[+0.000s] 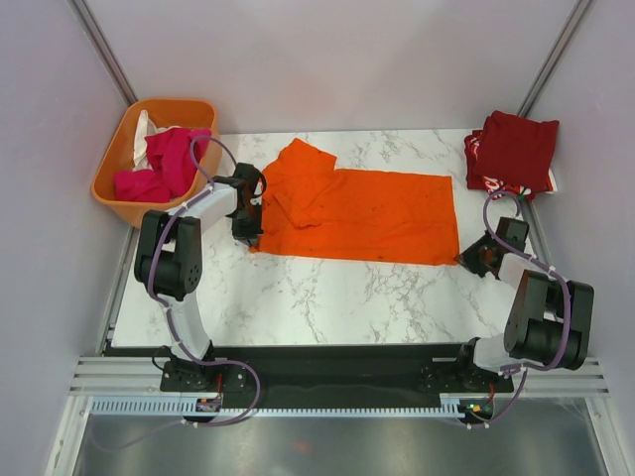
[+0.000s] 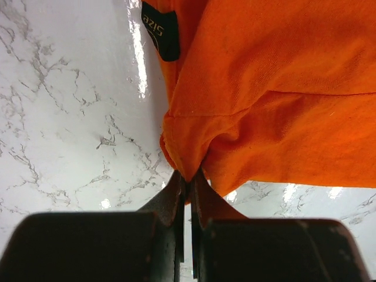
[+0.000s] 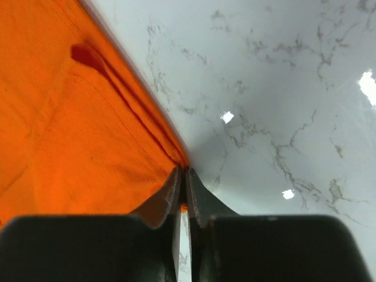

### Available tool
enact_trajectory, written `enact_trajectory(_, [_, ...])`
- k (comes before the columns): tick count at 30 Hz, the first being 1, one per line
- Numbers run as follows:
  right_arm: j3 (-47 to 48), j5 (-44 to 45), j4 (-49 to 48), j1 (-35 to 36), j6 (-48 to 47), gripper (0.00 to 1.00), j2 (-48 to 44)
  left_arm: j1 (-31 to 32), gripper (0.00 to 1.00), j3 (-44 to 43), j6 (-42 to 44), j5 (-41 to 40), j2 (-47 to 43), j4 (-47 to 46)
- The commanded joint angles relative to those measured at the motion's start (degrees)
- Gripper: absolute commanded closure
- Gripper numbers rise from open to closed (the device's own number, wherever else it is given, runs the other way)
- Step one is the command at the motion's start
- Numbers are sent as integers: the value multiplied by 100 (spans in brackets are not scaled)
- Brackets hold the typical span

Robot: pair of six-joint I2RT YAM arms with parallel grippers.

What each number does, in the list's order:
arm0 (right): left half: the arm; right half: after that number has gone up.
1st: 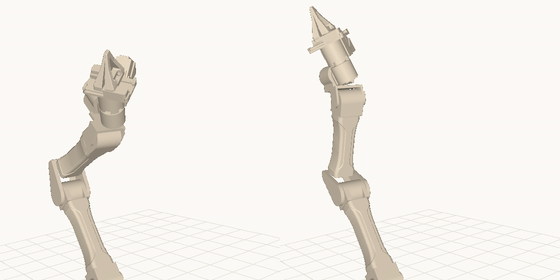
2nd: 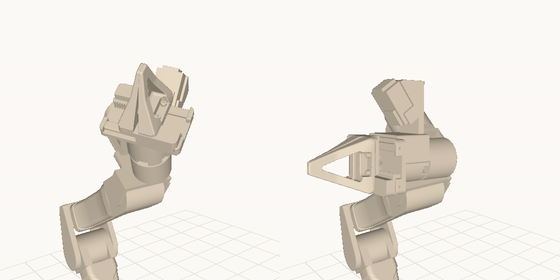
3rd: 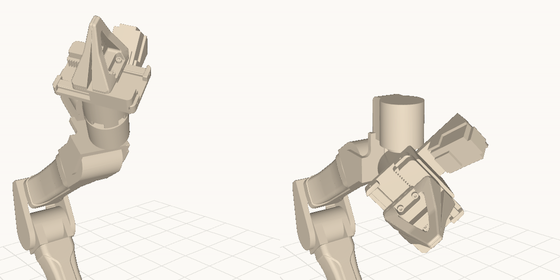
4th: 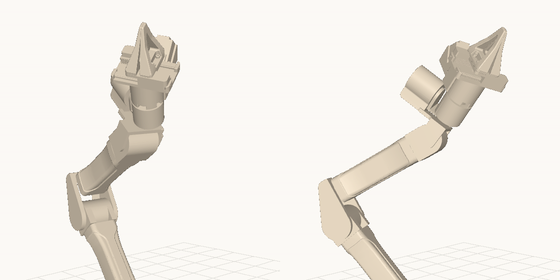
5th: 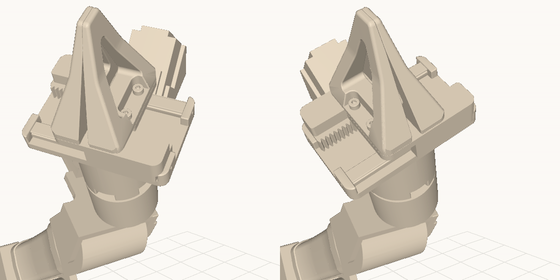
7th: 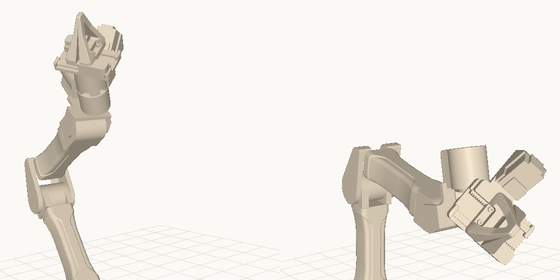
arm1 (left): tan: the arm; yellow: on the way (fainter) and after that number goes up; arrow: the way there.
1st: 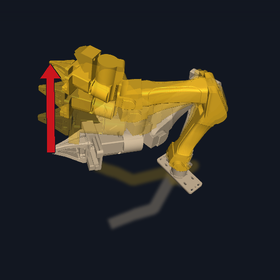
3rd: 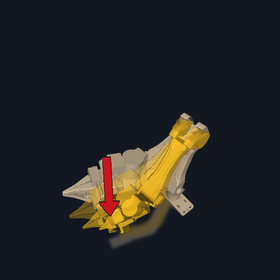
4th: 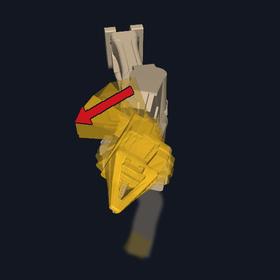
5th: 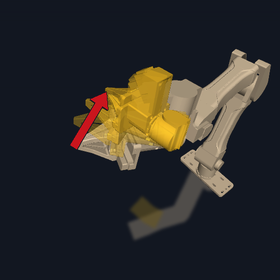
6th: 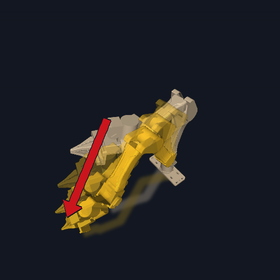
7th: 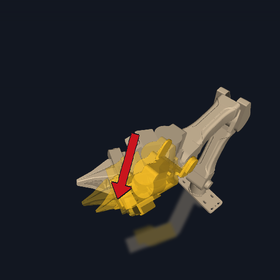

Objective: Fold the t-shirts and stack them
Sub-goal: Fold the tshirt

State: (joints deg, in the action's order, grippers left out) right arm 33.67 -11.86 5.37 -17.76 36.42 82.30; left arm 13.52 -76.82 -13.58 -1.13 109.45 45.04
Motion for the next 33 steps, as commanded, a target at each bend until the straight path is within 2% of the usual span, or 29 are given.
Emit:
enact_trajectory(1, [-264,8,412,18,-171,91,-39,-16,98,79,84,270,-231,-127])
enact_trajectory(2, [-265,-36,439,18,-162,100,-100,-7,98,114,75,297,-257,-118])
enact_trajectory(6, [7,236,974,-236,-170,100,-381,-7,98,429,-249,402,-625,250])
enact_trajectory(10, [298,412,1659,-790,-276,100,-654,-7,98,1123,-399,631,-1564,383])
enact_trajectory(15, [122,229,1678,-878,-101,100,-803,2,98,1871,-434,851,-2225,418])
enact_trajectory(16, [105,167,1678,-878,-109,97,-812,-7,98,1907,-478,947,-2278,436])
enact_trajectory(17, [105,97,1678,-887,-153,91,-847,-7,93,1951,-487,1026,-2331,453])
enact_trajectory(19, [140,-1,1713,-878,-241,44,-900,2,74,2004,-522,1202,-2437,514])
enact_trajectory(20, [192,43,1748,-878,-285,15,-1022,28,48,2039,-531,1229,-2489,532])
enact_trajectory(21, [245,121,1809,-878,-337,11,-1101,28,33,2039,-549,1246,-2603,550])
enact_trajectory(23, [385,324,1950,-870,-408,8,-1478,37,19,1978,-558,1229,-2726,690])
enact_trajectory(25, [430,386,1960,-782,-417,7,-1873,37,18,1776,-549,1002,-2911,761])
enact_trajectory(27, [474,412,1872,-327,-242,7,-2103,46,19,1548,-549,799,-3017,805])
enact_trajectory(29, [648,560,1749,542,-66,8,-2367,63,23,1424,-566,675,-3052,779])
enact_trajectory(31, [851,789,1644,1315,188,10,-2368,116,23,1257,-549,675,-3113,787])
enact_trajectory(32, [1078,851,1582,2180,242,11,-2298,220,23,1239,-549,675,-3183,787])
enact_trajectory(33, [1202,947,1521,2589,312,14,-2176,282,23,1283,-549,675,-3271,787])
